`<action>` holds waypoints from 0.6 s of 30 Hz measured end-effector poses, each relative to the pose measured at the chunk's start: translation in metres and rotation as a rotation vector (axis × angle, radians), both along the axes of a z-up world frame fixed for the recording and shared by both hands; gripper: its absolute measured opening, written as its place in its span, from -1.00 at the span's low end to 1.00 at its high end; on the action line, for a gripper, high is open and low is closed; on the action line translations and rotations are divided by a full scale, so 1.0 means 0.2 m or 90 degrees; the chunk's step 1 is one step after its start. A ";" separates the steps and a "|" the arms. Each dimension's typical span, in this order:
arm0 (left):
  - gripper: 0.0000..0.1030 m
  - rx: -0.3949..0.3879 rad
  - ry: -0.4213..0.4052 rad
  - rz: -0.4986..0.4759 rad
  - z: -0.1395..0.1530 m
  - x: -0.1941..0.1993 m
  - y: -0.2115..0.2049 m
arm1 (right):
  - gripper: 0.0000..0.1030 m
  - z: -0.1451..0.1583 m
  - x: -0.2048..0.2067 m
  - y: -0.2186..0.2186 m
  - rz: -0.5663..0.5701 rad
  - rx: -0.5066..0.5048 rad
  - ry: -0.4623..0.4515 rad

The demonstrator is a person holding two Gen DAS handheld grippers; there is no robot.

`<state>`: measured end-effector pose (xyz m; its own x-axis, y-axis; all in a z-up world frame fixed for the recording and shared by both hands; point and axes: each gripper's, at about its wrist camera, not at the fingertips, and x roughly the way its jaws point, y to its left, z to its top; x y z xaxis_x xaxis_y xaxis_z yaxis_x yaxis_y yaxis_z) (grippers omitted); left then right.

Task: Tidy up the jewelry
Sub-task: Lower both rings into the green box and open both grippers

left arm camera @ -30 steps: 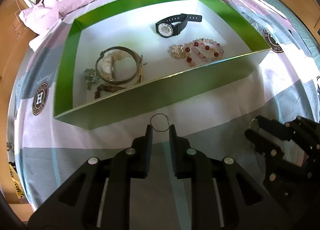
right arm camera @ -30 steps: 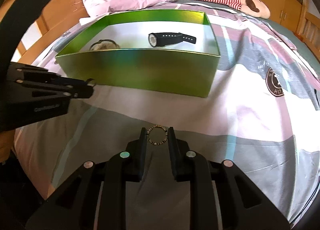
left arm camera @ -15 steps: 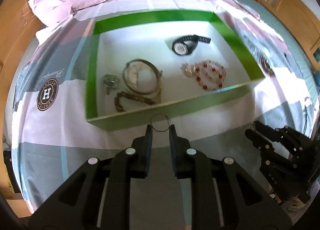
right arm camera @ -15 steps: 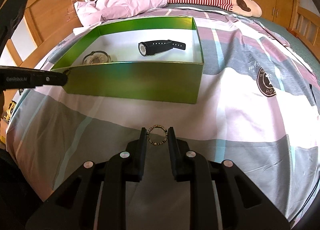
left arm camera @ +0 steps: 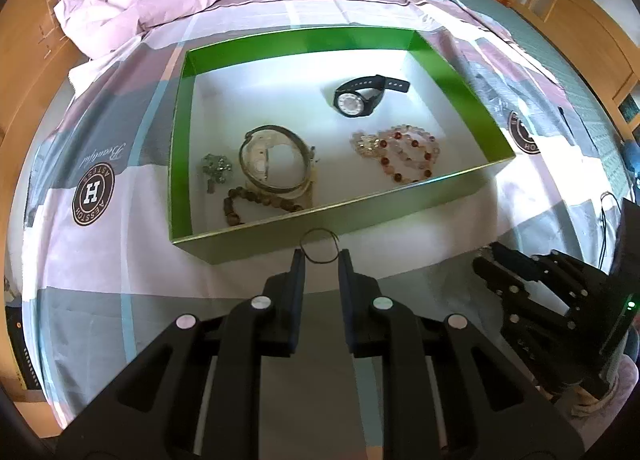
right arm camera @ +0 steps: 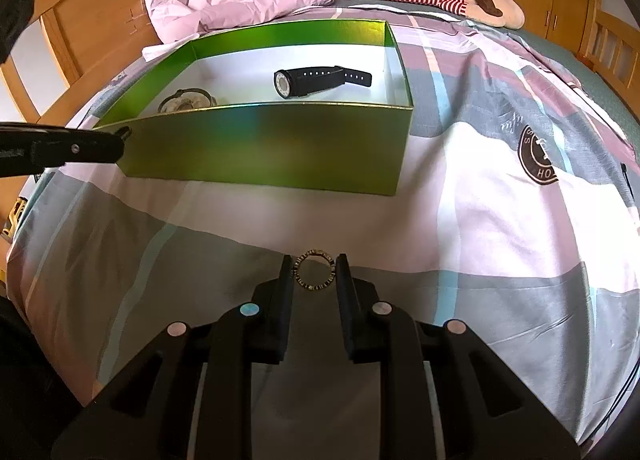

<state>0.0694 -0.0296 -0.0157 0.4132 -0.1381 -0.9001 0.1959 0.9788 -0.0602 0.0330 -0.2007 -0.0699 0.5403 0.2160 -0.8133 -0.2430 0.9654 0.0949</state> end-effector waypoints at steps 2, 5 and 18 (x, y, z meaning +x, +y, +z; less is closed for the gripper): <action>-0.67 -0.002 -0.011 -0.014 0.02 -0.02 -0.02 | -0.59 0.01 0.00 0.00 -0.001 0.001 -0.003; -0.67 -0.012 -0.035 -0.026 0.07 -0.04 -0.04 | -0.59 0.08 -0.02 0.01 -0.001 0.005 -0.026; -0.67 0.002 -0.136 0.048 0.22 0.20 0.05 | -0.59 0.48 0.32 0.11 0.024 0.066 -0.153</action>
<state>0.1094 -0.0189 0.0273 0.6032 -0.0965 -0.7917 0.1296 0.9913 -0.0221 0.0977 -0.1783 0.0270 0.7053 0.3150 -0.6351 -0.3055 0.9435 0.1287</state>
